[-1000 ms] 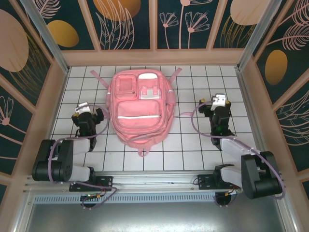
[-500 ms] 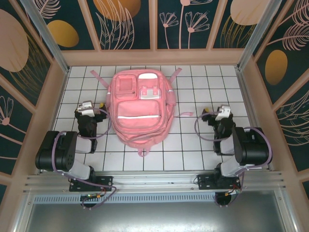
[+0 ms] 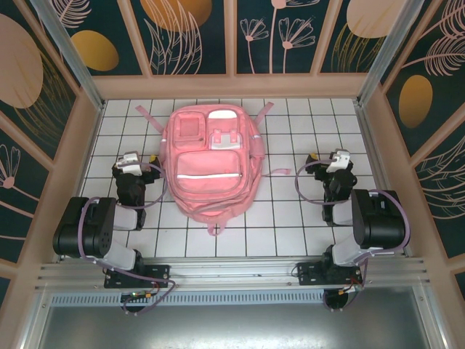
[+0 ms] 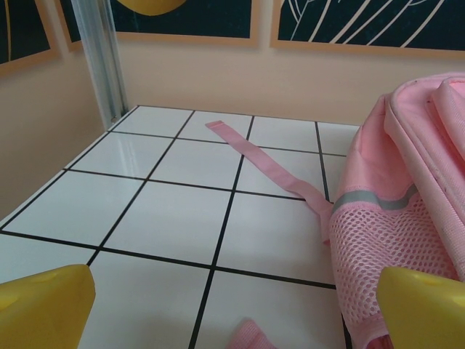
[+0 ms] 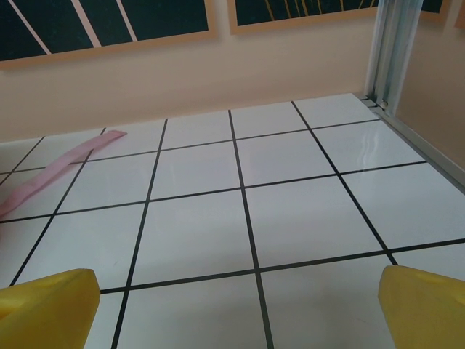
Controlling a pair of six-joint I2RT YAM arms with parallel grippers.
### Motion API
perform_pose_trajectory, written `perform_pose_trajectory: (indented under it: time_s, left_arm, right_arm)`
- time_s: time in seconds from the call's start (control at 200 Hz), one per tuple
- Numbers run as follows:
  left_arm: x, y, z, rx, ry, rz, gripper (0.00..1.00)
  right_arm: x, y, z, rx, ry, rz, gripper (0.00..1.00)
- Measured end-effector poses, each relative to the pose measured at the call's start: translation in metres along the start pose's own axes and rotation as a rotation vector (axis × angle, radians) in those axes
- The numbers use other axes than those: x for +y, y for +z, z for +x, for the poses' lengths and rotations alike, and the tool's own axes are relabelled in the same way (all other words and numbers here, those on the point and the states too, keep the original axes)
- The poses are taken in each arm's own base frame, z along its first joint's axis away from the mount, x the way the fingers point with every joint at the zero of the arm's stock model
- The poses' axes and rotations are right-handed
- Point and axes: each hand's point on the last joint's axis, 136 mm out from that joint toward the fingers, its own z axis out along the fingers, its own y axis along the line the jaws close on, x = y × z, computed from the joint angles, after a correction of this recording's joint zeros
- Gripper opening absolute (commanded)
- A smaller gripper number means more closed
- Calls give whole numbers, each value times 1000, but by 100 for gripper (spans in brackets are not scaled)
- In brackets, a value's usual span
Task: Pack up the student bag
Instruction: Reset both arms
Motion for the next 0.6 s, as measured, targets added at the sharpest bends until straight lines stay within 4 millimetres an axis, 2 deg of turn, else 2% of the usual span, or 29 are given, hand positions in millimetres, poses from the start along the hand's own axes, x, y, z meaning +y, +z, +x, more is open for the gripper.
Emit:
perform_pose_trajectory:
  time_s: [0.601]
  left_arm:
    - [0, 0, 0, 0, 0, -1, 99]
  right_arm:
    - [4, 0, 3, 14, -1, -22, 99]
